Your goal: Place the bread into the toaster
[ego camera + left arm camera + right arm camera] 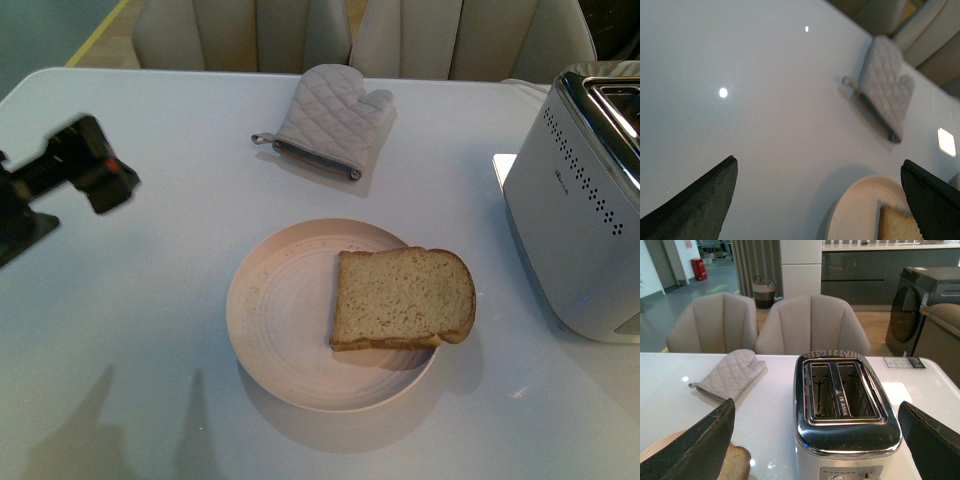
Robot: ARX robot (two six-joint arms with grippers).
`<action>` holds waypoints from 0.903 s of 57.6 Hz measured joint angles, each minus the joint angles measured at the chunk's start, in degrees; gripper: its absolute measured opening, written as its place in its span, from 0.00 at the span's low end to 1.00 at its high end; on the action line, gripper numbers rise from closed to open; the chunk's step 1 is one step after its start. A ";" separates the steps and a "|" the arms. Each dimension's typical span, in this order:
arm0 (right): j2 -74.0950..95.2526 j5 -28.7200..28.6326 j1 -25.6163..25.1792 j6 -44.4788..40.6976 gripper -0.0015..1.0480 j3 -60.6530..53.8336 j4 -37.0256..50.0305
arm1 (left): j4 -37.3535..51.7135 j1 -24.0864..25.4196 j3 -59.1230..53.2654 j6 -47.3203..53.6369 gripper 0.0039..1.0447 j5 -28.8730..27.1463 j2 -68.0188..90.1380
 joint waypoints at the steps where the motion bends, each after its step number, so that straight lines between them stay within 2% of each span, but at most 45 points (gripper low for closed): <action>1: 0.00 0.00 0.00 0.00 0.91 0.00 0.00 | 0.02 0.37 -0.35 0.00 0.93 0.07 -1.07; 18: 0.00 0.02 0.00 0.00 0.91 0.00 0.00 | -8.00 7.89 -8.31 -3.19 0.93 4.96 -33.88; 22: 0.00 0.00 0.00 0.00 0.91 0.00 0.00 | -1.64 7.93 -12.26 4.87 0.81 -0.07 -40.33; 28: 0.00 0.00 0.00 0.00 0.91 0.00 0.00 | 0.55 6.97 -15.80 19.30 0.62 -1.92 -45.24; 37: 0.00 0.02 0.00 0.00 0.91 0.00 0.00 | -0.81 5.31 -20.09 26.03 0.35 -3.41 -49.48; 40: 0.00 0.02 0.00 0.00 0.91 0.00 0.00 | -1.81 2.49 -21.29 26.91 0.23 -7.45 -51.93; 44: 0.00 -0.02 0.00 0.00 0.91 0.00 0.00 | -3.04 0.87 -22.36 27.52 0.09 -7.50 -54.53; 47: 0.00 0.00 0.00 0.00 0.91 0.00 0.00 | -3.93 0.76 -23.06 27.61 0.02 -7.76 -56.00; 52: 0.00 0.00 0.00 0.00 0.91 0.00 0.00 | -5.66 0.74 -24.20 27.85 0.03 -7.91 -58.77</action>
